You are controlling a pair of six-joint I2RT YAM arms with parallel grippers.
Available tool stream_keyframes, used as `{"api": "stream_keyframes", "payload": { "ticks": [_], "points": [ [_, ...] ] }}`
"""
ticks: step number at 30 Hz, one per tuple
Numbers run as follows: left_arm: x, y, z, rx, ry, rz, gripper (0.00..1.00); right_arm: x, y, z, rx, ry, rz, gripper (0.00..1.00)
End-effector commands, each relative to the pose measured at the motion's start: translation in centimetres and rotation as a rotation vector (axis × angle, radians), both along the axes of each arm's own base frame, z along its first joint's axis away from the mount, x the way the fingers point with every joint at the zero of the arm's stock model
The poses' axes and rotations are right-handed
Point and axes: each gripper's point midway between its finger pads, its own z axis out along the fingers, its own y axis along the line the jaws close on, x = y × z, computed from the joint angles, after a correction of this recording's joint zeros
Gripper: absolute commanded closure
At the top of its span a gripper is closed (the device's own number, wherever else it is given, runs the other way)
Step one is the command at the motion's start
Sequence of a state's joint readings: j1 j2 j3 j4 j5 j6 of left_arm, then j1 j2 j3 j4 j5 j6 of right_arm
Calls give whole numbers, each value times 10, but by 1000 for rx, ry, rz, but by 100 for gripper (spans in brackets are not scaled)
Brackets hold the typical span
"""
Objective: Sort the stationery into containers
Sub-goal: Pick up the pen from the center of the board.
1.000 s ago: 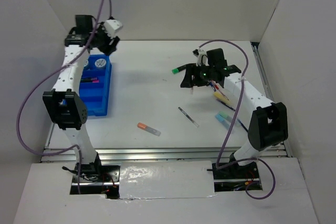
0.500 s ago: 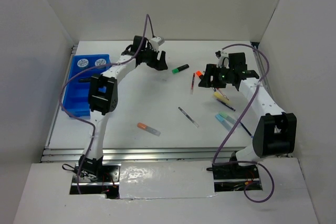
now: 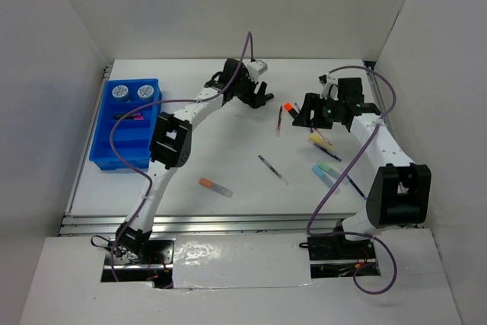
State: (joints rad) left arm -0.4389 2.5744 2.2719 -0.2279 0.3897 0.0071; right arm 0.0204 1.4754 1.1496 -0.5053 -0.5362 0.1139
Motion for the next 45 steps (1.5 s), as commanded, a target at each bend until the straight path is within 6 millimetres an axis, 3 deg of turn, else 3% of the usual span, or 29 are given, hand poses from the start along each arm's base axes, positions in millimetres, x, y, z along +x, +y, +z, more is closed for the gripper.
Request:
{"api": "stream_keyframes", "payload": {
  "ticks": [1, 5, 13, 16, 19, 21, 23, 28, 29, 30, 33, 34, 35, 37, 39, 40, 42, 43, 45],
  "points": [
    [12, 6, -24, 79, -25, 26, 18, -3, 0, 13, 25, -34, 9, 29],
    [19, 8, -35, 93, -15, 58, 17, -1, -10, 14, 35, -30, -19, 29],
    [26, 9, -35, 108, -30, 93, 17, -1, -12, 15, 58, -30, -24, 29],
    [15, 3, -39, 168, -36, 49, 28, 0, -14, 17, 59, -33, -29, 29],
    [-10, 0, -55, 306, -30, -14, 44, 0, -15, 18, 64, -31, -28, 29],
    [-31, -4, -71, 390, -20, -75, 49, 0, -14, 18, 68, -32, -23, 30],
    [-38, -5, -73, 423, -22, -96, 58, 0, -12, 18, 73, -30, -20, 29],
    [-54, 5, -75, 425, 51, -137, 85, -2, -12, 21, 66, -37, -13, 30],
    [-66, 9, -86, 428, 93, -162, 87, -3, -13, 21, 62, -40, -14, 30],
    [-67, 9, -68, 406, 73, -164, 90, -3, -12, 22, 62, -43, -10, 30],
    [-87, 23, -44, 371, 72, -173, 100, -5, -8, 23, 52, -54, 19, 30],
    [-101, 37, -54, 370, 121, -168, 100, -5, -6, 23, 44, -60, 30, 30],
    [-103, 36, -17, 313, 78, -174, 100, -4, -4, 22, 19, -75, 52, 30],
    [-111, 56, 16, 256, 77, -147, 100, -4, -4, 21, -9, -99, 78, 31],
    [-126, 63, 41, 178, 115, -166, 100, -10, 9, 23, -51, -153, 178, 32],
    [-132, 71, 68, 110, 119, -183, 100, -12, 16, 26, -85, -200, 251, 32],
    [-155, 82, 86, 68, 196, -211, 100, -23, 29, 38, -108, -263, 346, 32],
    [-160, 88, 107, 43, 191, -221, 100, -25, 33, 42, -136, -301, 376, 32],
    [-190, 91, 122, 17, 277, -282, 100, -32, 48, 56, -236, -433, 473, 32]
  ]
}}
